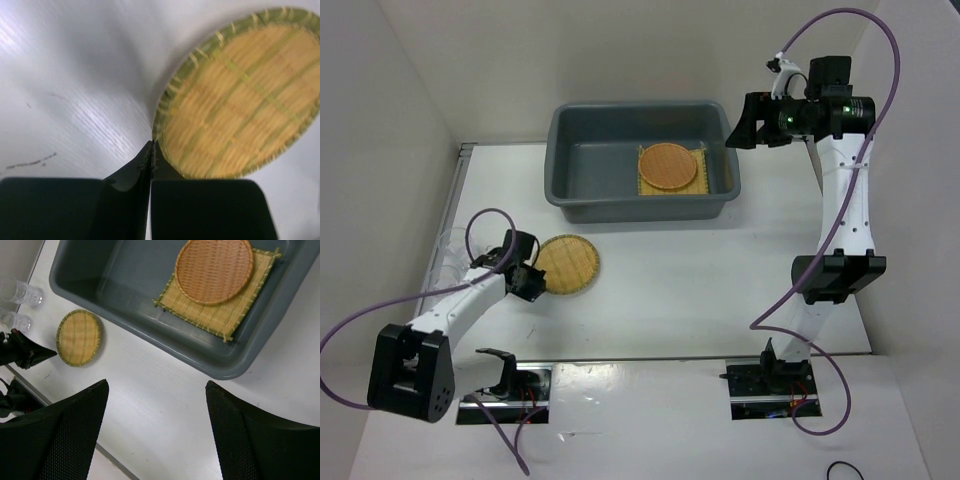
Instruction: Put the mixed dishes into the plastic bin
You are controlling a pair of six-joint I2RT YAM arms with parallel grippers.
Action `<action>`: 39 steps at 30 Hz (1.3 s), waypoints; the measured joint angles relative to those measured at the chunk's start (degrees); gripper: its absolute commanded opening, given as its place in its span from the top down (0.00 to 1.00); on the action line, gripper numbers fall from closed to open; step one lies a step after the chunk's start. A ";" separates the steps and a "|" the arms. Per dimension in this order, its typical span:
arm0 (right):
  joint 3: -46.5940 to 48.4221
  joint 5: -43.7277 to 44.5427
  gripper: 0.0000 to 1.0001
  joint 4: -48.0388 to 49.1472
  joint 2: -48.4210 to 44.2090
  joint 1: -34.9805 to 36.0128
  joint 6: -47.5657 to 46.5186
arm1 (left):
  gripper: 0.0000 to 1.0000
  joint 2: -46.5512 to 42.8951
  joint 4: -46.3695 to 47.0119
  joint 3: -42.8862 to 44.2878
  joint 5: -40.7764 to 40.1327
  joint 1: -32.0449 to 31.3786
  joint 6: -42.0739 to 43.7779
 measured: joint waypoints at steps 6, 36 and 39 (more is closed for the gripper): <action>0.79 -1.51 0.17 0.04 1.33 0.00 0.00 | 0.78 -10.29 -2.86 -0.02 0.48 -1.62 1.44; -1.46 -4.02 0.17 -0.13 2.56 -0.39 0.24 | 0.04 -65.68 10.95 -31.87 6.16 2.84 -3.85; -2.69 -3.80 0.17 -0.07 2.14 -0.39 0.24 | 0.04 -60.02 13.33 -32.35 6.38 2.89 -3.69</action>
